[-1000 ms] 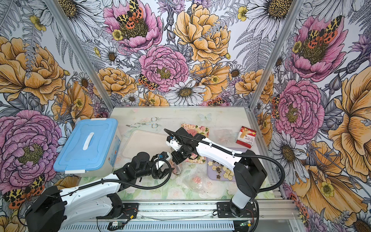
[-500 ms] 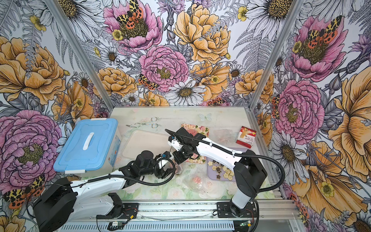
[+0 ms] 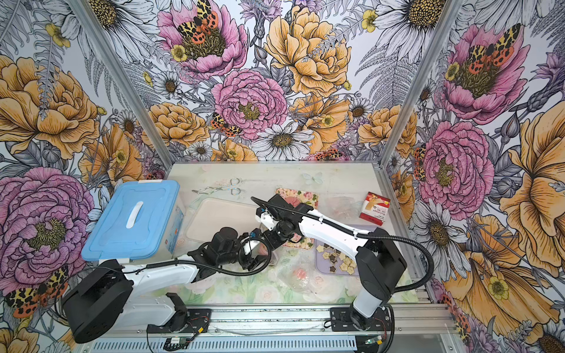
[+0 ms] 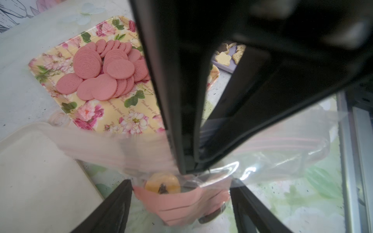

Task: Pour cookies out of the ziploc bag
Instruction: Open the ziploc bag at the center of the board.

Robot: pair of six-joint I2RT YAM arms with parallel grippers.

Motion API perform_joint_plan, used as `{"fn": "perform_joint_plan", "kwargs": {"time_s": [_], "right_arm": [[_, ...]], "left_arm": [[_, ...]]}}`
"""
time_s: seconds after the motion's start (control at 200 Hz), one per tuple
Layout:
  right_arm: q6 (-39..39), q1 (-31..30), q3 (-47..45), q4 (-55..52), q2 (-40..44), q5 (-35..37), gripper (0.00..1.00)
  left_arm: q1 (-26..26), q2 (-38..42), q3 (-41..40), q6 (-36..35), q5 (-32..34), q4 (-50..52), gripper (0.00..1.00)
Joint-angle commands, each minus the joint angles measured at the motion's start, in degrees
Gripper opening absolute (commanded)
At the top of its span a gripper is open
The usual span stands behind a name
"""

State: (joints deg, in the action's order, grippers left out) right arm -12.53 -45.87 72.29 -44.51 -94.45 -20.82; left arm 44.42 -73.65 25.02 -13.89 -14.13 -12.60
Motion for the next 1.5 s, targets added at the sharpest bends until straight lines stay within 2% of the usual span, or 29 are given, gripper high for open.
{"fn": "perform_joint_plan", "kwargs": {"time_s": [0.0,0.255,0.525,0.806,1.076,1.206,1.266,1.346,1.496], "right_arm": [[0.72,-1.06,1.53,2.32,-0.14,-4.51,0.00],[0.62,0.05,1.10,3.01,0.17,-6.14,0.00],[-3.47,4.08,-4.20,11.43,3.23,-16.55,0.00],[-5.76,6.40,-7.25,16.76,1.67,-23.11,0.00],[-5.40,8.25,-8.71,18.36,0.49,-24.56,0.00],[-5.46,8.88,-9.17,18.82,0.24,-24.78,0.00],[-6.11,9.37,-9.52,19.70,0.15,-25.13,0.00],[-6.46,9.48,-9.61,20.23,-0.11,-25.93,0.00],[-6.95,9.48,-10.06,20.93,0.68,-25.68,0.00]], "left_arm": [[-0.05,0.49,0.68,-0.44,1.17,-5.58,0.79],[-0.04,0.03,0.17,0.00,-0.63,-7.13,0.80],[-0.82,8.32,-3.99,1.85,-1.31,-8.25,0.81],[-1.62,12.88,-6.29,3.17,-2.45,-6.32,0.81],[-1.82,10.30,-4.59,2.87,-5.07,-3.54,0.77],[-1.63,9.03,-3.65,2.80,-5.31,-2.17,0.72],[-1.62,9.39,-3.83,2.86,-4.33,-2.25,0.73],[-1.54,9.51,-4.13,2.75,-2.31,-3.28,0.79],[-1.66,6.17,-2.78,2.29,-2.65,-3.57,0.81]]}}
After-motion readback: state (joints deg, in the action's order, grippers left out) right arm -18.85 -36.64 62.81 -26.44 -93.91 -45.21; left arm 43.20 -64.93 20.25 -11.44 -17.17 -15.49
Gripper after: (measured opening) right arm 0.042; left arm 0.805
